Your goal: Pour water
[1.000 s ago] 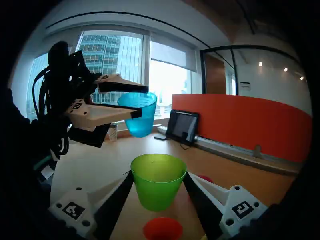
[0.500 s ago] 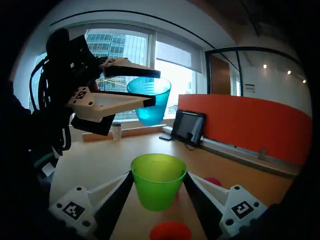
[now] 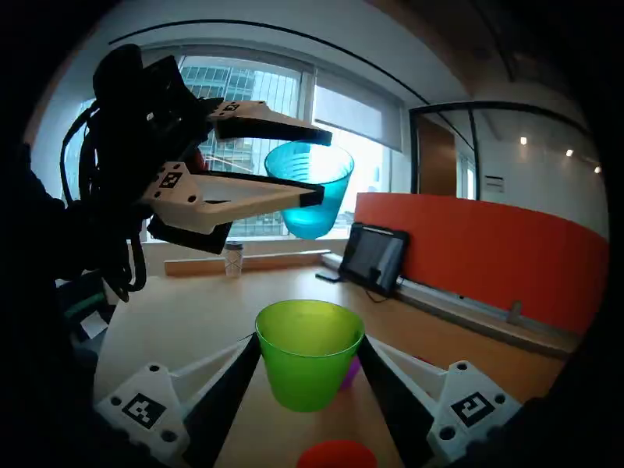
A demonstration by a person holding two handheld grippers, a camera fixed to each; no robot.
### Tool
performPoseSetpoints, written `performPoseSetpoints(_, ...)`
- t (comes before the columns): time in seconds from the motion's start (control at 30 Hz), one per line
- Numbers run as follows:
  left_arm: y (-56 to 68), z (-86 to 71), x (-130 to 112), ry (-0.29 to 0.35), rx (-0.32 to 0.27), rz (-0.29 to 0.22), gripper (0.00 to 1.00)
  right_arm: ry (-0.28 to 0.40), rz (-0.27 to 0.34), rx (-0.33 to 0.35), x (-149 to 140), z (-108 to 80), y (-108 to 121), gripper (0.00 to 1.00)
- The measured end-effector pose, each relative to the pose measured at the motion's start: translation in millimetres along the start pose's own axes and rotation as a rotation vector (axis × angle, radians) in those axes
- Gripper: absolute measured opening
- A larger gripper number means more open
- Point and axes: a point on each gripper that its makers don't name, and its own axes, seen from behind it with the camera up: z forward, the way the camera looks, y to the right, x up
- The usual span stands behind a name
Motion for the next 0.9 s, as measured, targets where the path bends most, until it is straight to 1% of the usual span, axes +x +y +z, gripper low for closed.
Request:
performPoseSetpoints(0.13,-0.8,-0.8,2.9,0.001,0.005,0.037,0.88,0.008,-0.004,0.007,3.2,2.6,-1.7,0.91)
performPoseSetpoints(0.47,-5.8,-2.7,13.3,0.002,0.025,0.151,0.88,0.024,-0.016,0.010,13.1,6.4,-2.3,0.91)
performPoseSetpoints(0.7,-4.4,-3.7,19.7,0.001,0.029,0.222,0.88,0.030,-0.018,0.008,15.1,7.0,0.8,0.91)
performPoseSetpoints(0.9,-2.5,-5.5,25.4,-0.001,0.036,0.268,0.88,0.036,-0.019,0.007,17.4,8.1,1.7,0.91)
